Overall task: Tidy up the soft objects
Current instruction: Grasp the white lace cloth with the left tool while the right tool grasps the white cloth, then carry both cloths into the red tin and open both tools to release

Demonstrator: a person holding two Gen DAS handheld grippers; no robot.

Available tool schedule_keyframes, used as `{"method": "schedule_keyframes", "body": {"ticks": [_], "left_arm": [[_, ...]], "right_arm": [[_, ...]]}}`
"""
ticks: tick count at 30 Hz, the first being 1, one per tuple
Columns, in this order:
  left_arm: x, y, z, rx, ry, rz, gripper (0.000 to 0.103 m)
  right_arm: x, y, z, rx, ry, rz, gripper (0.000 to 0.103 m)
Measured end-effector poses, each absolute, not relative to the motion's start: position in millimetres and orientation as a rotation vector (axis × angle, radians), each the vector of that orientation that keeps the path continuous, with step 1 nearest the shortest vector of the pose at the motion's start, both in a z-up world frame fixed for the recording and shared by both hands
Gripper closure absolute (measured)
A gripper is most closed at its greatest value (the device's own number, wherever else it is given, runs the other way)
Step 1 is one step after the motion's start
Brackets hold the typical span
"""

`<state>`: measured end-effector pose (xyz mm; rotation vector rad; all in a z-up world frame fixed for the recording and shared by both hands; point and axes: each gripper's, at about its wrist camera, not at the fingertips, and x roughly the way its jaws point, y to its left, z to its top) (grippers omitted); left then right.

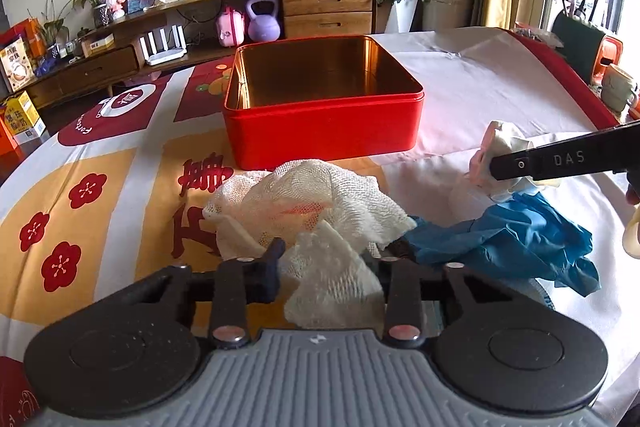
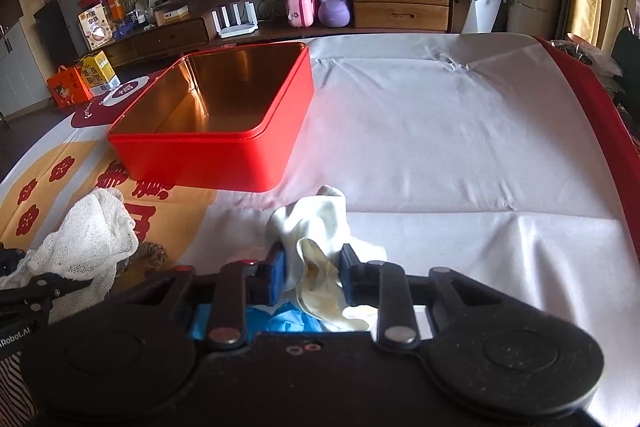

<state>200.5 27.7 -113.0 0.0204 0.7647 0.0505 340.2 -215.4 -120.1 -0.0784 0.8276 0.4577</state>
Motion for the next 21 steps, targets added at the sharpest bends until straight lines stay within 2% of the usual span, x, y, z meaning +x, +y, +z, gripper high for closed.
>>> {"method": "schedule_keyframes", "body": {"ticks": [2,5,11,21], "left_arm": [[199,29,-111,0.017,0.756,0.051,0.081],[197,34,-104,-0.011,0.738,0.049,0.087],[193,45,-90,-0.057,0.707,0.040,0.091],[186,65,-51,-0.140,0.672,0.016,0.092]], "right_arm": [[339,-218,-117,-0.070,0.819,0.452,0.087],[336,-220,-110,-0.068,0.800,0.448,0.094],[326,-225,-91,-0.061,0.756,0.462,0.096],[303,-230,-51,-0.066,0.695,0.502,0.096]]}}
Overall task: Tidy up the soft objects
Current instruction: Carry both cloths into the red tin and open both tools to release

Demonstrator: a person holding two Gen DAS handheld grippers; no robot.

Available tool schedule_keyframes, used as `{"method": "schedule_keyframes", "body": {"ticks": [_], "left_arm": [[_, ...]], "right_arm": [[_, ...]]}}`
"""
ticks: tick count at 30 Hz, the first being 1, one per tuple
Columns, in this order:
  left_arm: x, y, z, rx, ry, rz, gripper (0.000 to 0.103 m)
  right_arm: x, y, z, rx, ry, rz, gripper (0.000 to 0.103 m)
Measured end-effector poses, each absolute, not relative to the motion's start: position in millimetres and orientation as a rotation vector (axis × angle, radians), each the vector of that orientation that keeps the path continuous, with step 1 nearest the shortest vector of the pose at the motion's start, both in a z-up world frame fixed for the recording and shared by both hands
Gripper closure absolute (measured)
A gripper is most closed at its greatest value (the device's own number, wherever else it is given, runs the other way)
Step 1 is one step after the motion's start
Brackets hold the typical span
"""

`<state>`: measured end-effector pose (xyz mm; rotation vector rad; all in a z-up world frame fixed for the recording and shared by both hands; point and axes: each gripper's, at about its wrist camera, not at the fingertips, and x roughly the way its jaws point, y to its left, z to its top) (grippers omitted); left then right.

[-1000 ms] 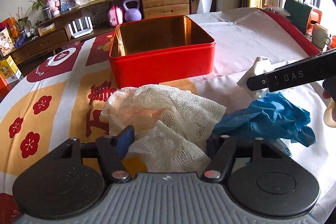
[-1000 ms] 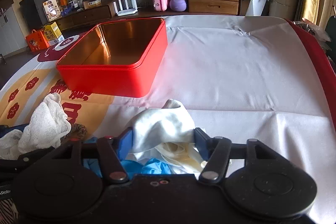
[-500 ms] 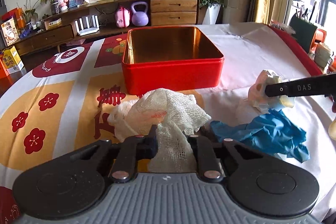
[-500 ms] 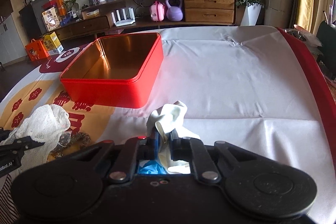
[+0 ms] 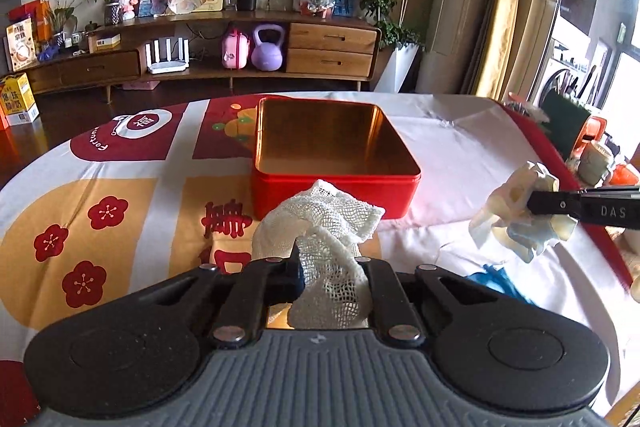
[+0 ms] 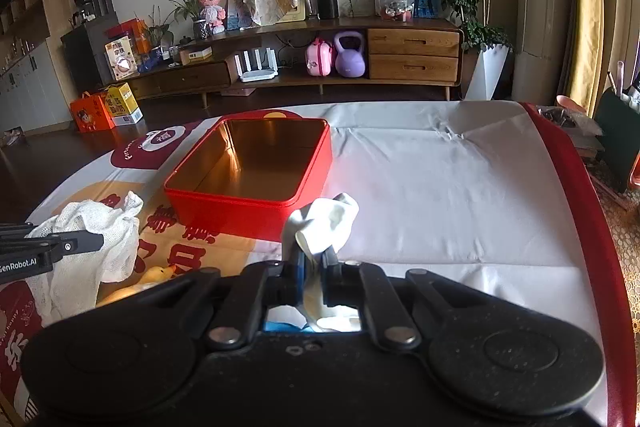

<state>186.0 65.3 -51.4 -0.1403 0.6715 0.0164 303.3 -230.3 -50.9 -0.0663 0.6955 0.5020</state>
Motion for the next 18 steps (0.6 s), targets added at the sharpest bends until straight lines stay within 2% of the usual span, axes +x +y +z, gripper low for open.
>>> {"method": "schedule_keyframes", "body": {"ticks": [18], "left_arm": [[205,77,26,-0.144,0.611,-0.086,0.092]], "right_arm": [[300,-210,12,-0.068,0.604,0.608,0.096]]}}
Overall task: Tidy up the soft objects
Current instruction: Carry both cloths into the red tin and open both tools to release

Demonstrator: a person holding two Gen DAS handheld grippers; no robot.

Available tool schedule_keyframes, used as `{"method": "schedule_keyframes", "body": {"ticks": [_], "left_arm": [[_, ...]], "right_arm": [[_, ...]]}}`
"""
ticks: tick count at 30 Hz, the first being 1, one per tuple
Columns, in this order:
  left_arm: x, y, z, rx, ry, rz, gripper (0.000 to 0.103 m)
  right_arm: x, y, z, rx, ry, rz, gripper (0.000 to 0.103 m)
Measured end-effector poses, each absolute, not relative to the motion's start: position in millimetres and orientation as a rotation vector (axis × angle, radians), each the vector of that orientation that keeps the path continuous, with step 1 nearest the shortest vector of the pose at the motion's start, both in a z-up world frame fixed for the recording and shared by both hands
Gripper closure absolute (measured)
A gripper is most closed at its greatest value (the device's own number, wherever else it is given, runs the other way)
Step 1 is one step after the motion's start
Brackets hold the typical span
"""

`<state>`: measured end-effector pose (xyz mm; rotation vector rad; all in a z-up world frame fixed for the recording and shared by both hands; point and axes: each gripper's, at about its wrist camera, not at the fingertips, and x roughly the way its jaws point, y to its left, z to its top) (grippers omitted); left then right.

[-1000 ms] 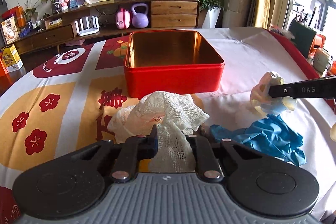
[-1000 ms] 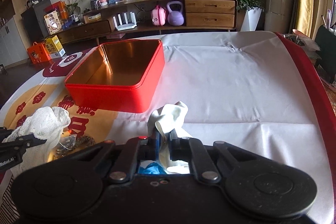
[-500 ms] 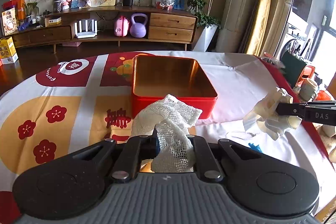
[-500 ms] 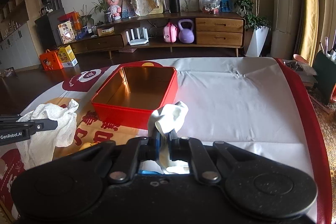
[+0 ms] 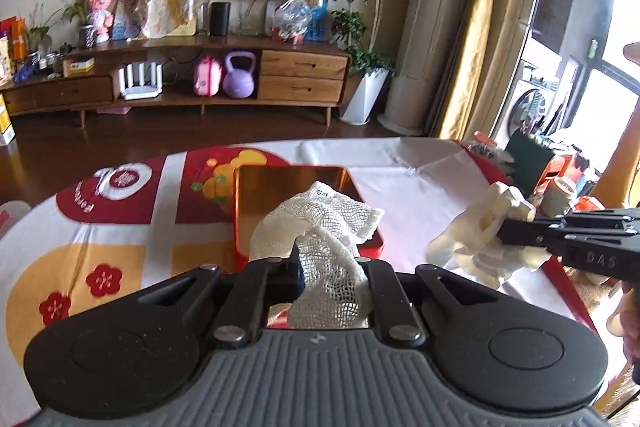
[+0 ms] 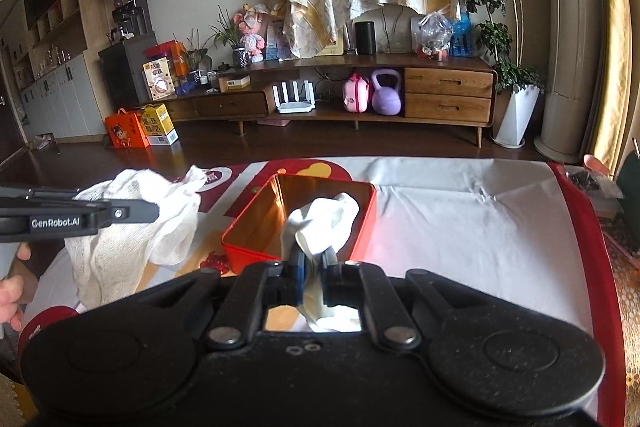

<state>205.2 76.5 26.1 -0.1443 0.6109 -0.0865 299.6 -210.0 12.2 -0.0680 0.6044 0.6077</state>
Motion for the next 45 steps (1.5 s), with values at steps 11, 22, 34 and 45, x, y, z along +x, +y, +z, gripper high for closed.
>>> {"method": "schedule_keyframes", "body": {"ticks": [11,22,34,45], "left_arm": [[263,74,35,-0.119,0.602,-0.120,0.092],[335,87,4,-0.151,0.611,-0.083,0.092],[406,90,-47,-0.153,0.689,-0.062,0.091],[434,91,-93,-0.149,0.807,-0.070,0.091]], "right_arm": [[330,-183,11,-0.094,0.596,0.623,0.096],[377,-152,-14,-0.106,0.612,0.625,0.096],[412,-108,-61,-0.179,0.680,0.642,0.096],[426,-93,-103,-0.230,0.767,0.625,0.091]]}}
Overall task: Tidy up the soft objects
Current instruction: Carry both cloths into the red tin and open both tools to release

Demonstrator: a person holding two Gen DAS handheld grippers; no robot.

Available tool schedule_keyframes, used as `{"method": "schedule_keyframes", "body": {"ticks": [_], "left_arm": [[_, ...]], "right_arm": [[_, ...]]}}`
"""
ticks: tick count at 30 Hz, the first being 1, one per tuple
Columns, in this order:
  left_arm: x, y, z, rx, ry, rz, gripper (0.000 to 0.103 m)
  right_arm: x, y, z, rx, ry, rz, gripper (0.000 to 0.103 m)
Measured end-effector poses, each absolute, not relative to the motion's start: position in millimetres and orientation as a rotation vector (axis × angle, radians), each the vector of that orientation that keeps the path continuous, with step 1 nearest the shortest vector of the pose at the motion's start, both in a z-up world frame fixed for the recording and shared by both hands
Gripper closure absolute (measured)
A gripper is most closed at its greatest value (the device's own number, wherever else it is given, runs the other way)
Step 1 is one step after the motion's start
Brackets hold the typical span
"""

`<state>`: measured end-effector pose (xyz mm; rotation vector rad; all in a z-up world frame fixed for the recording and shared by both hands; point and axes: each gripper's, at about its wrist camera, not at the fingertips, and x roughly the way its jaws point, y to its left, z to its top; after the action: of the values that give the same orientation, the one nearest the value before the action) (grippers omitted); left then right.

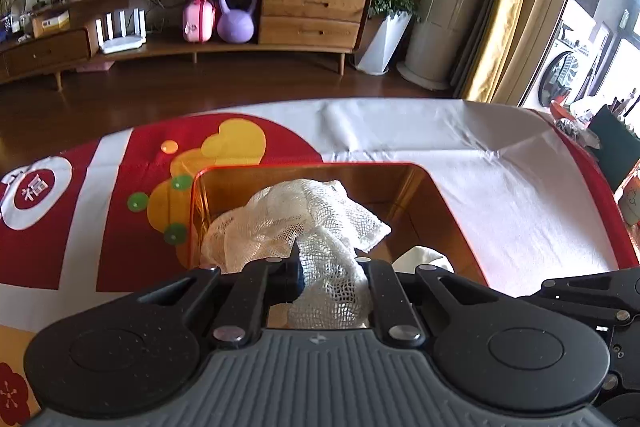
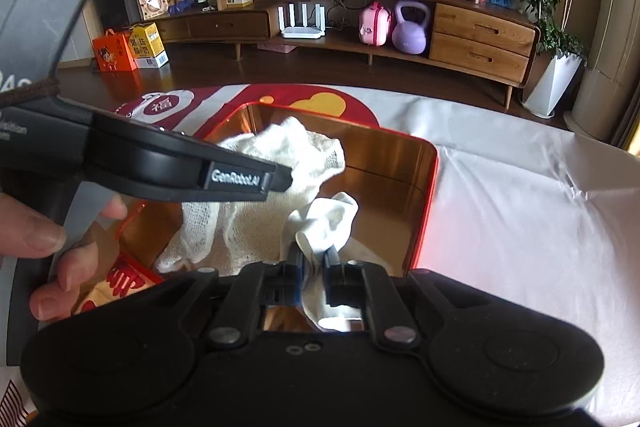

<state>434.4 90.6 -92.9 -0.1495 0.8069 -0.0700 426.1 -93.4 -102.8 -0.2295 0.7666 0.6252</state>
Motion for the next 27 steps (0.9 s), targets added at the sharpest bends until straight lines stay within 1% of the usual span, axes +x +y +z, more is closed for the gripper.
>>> {"method": "schedule_keyframes", "body": {"ticks": [4,6,11,13,16,18,22,24,27], "left_arm": [[442,88,-108,-0.155,0.875,-0.085,0.091],[445,85,-115,-0.146,0.906,-0.085,0.091],[448,82,-124,-0.144,0.939,-0.084,0.091],[448,83,-124,-0.151,0.946,-0.079,0.091],[447,83,-122,-0.170,0.948,-0.069,0.091],[447,83,-120,-0.175,0.943,-0.064,0.090],[444,83,-114,-0.170,0.945,-0.047,0.089],[441,83,-110,-0.169,0.941,-0.039,0.086],[437,82,-104,-0.165,0.928,-0.033,0.071]], "right_arm": [[429,-93,-107,-0.239,0.782,0.625,0.090],[428,-93,-109,-0.246,0.787,0.627,0.087],[430,-93,-110,-0.243,0.798,0.631,0.084],[431,-93,-109,-0.245,0.802,0.630,0.081],[431,-94,-108,-0.242,0.806,0.627,0.073],[431,-96,-107,-0.230,0.809,0.628,0.064],[428,-101,-103,-0.213,0.805,0.626,0.060],[425,-104,-101,-0.204,0.801,0.625,0.057],[421,-105,-96,-0.210,0.793,0.620,0.054]]}}
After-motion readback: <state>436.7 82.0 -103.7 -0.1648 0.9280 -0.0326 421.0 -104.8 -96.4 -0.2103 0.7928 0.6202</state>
